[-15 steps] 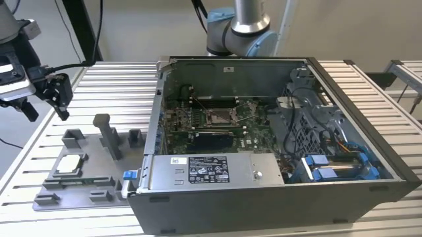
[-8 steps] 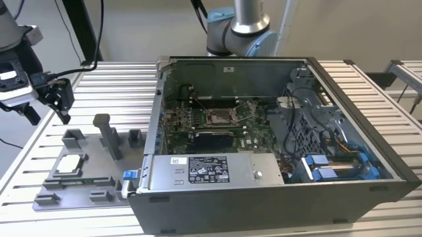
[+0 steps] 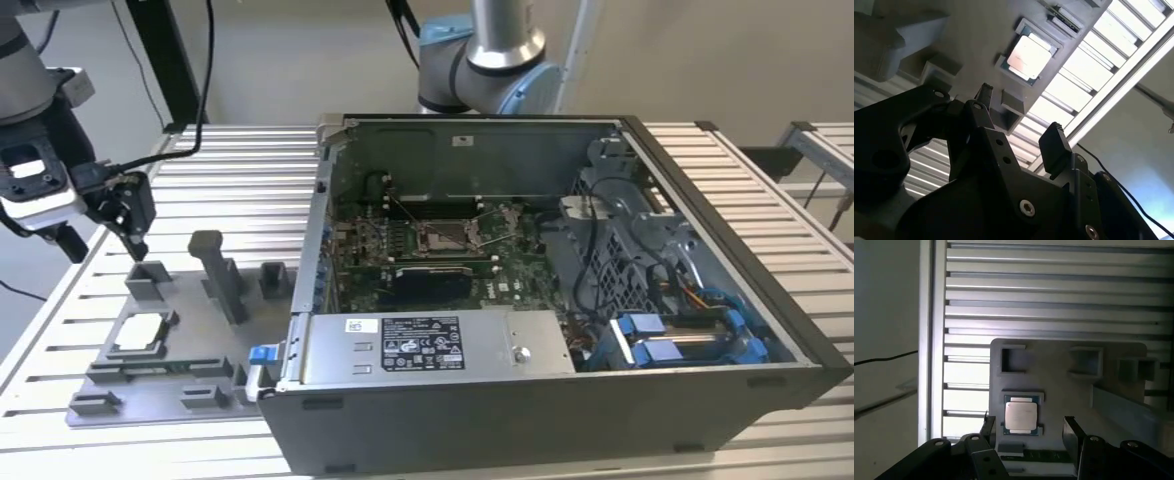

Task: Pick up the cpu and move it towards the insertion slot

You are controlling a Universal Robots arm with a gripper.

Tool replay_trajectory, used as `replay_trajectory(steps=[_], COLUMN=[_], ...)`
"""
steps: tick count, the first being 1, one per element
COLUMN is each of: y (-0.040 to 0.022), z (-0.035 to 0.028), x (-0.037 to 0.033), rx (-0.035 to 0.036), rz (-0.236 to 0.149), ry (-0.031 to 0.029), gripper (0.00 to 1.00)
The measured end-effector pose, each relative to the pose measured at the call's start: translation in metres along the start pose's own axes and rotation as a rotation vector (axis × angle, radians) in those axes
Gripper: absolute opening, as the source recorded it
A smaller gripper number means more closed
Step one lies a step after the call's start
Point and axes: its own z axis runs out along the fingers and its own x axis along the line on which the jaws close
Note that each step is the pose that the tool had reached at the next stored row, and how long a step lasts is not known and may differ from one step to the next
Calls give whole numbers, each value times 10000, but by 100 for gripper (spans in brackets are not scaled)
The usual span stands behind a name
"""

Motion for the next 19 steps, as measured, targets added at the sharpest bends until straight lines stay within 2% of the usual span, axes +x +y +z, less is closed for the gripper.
replay_trajectory(steps=[8,19], y=[-31,-174], z=[144,341], x=[8,10], rx=[2,2], rz=[0,0], ry=[-4,-4], gripper=[100,100])
